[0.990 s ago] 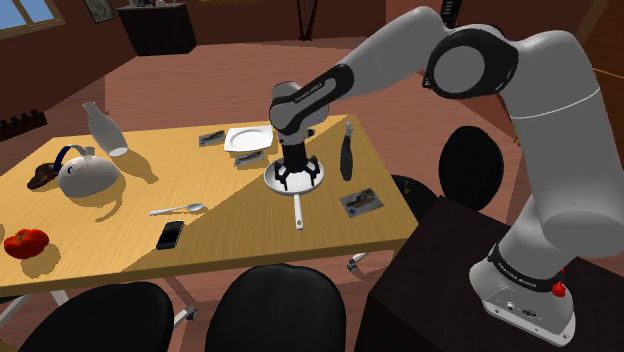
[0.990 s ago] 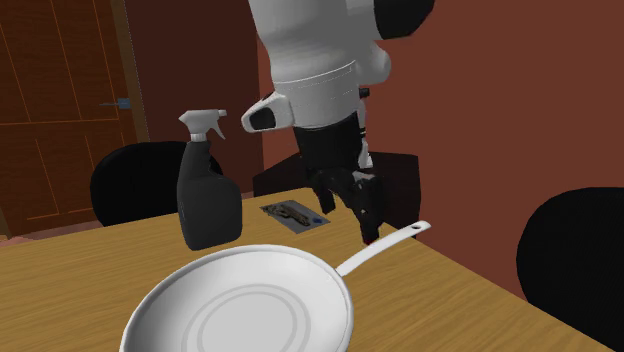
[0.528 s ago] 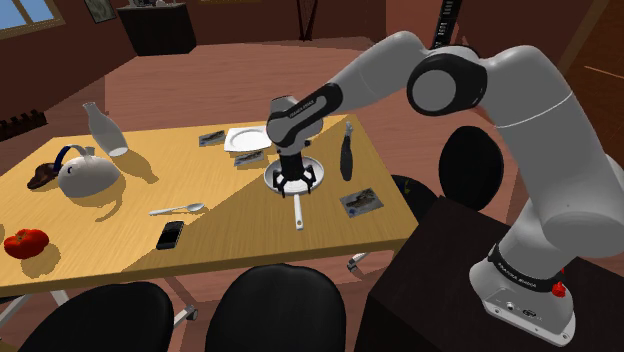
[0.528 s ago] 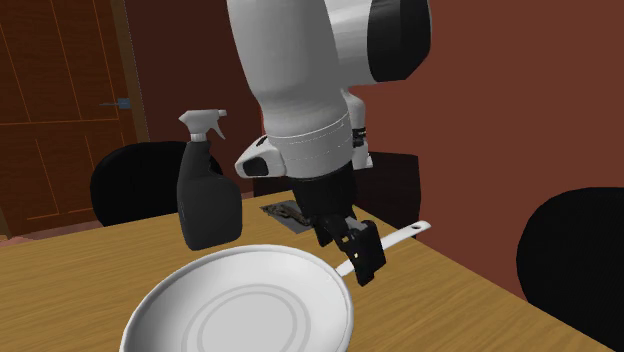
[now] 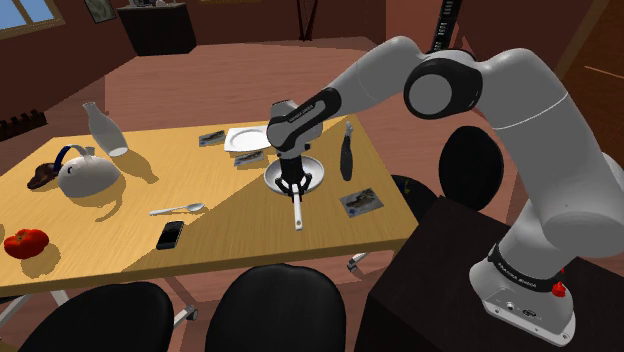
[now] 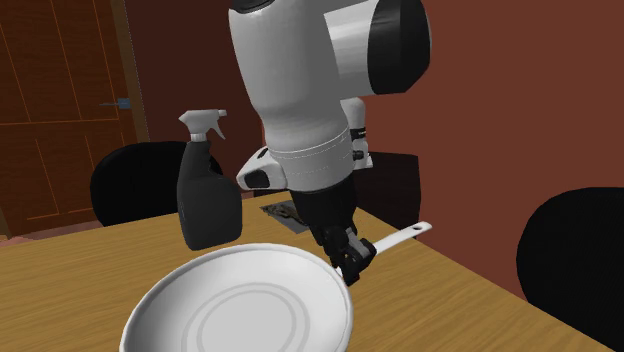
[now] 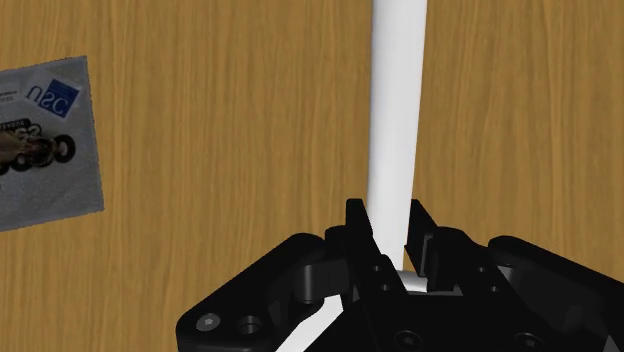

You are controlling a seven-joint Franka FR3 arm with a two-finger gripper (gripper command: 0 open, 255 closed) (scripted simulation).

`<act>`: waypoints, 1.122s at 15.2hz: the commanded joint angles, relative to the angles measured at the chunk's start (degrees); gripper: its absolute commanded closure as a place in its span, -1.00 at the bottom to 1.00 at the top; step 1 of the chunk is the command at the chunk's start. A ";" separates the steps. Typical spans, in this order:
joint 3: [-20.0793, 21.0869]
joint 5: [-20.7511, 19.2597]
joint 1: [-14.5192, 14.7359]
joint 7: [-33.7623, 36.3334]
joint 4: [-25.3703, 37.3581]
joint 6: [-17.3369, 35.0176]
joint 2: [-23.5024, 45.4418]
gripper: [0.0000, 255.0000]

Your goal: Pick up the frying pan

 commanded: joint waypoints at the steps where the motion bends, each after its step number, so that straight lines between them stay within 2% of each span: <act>1: -0.01 -0.01 0.00 0.00 0.02 0.01 0.03 1.00; 6: -0.01 0.00 -0.01 -0.01 -0.07 0.08 0.00 1.00; 17: 0.09 0.01 -0.20 0.84 -0.31 -5.01 -5.40 1.00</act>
